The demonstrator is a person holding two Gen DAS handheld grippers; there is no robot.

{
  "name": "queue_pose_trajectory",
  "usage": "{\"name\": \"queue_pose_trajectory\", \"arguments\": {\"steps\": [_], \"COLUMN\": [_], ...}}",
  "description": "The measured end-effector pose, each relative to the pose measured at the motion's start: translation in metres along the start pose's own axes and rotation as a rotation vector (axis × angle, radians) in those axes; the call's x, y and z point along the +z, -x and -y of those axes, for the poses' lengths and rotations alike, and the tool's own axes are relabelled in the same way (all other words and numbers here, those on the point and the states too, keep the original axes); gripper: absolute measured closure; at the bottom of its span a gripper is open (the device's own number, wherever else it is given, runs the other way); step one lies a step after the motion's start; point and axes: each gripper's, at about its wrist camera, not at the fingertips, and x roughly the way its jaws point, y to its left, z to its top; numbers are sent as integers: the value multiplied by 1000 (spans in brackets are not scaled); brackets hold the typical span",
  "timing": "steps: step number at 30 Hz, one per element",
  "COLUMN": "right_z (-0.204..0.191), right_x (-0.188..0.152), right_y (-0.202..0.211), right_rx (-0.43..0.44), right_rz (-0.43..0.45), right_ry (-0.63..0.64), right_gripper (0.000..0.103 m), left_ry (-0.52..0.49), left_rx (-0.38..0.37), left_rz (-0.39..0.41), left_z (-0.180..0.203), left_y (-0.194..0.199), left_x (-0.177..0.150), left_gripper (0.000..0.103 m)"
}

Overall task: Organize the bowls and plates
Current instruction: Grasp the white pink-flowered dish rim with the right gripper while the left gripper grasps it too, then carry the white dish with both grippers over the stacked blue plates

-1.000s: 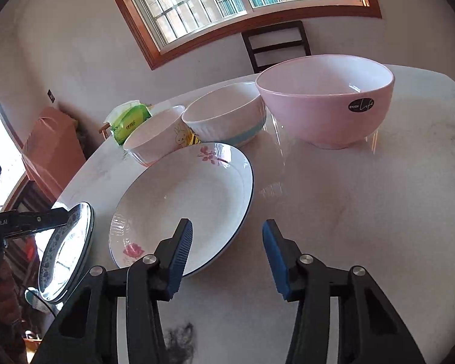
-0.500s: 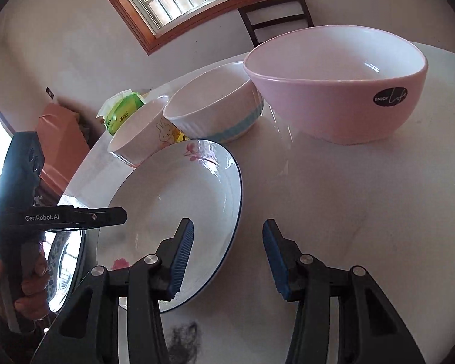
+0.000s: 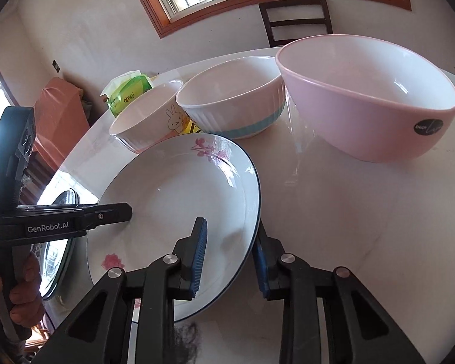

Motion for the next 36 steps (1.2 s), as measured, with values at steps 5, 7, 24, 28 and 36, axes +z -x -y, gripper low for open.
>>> {"name": "queue_pose_trajectory", "arguments": {"steps": [5,7,24,28,36], "right_z": [-16,-16,-15,-16,-29], "right_x": [-8,-11,-41,-48,-55], "right_y": [2,6,40,45,57], "right_rx": [-44,-40,-45,-30,-19], "right_rz": [9,13,60,65,88], "right_ry": [79,74,12,-10,-15], "right_gripper": [79,79,81,81,81], "left_ry": [-1,3,-40,-56,-62], "left_rx": [38,27,20,27,42], "left_rz": [61,66,128,144,182], "left_z": [5,7,27,31,27], "left_y": [16,19,55,65,83], "left_x": [-17,-22,-69,-75,-85], "left_gripper": [78,78,78,78,78]}}
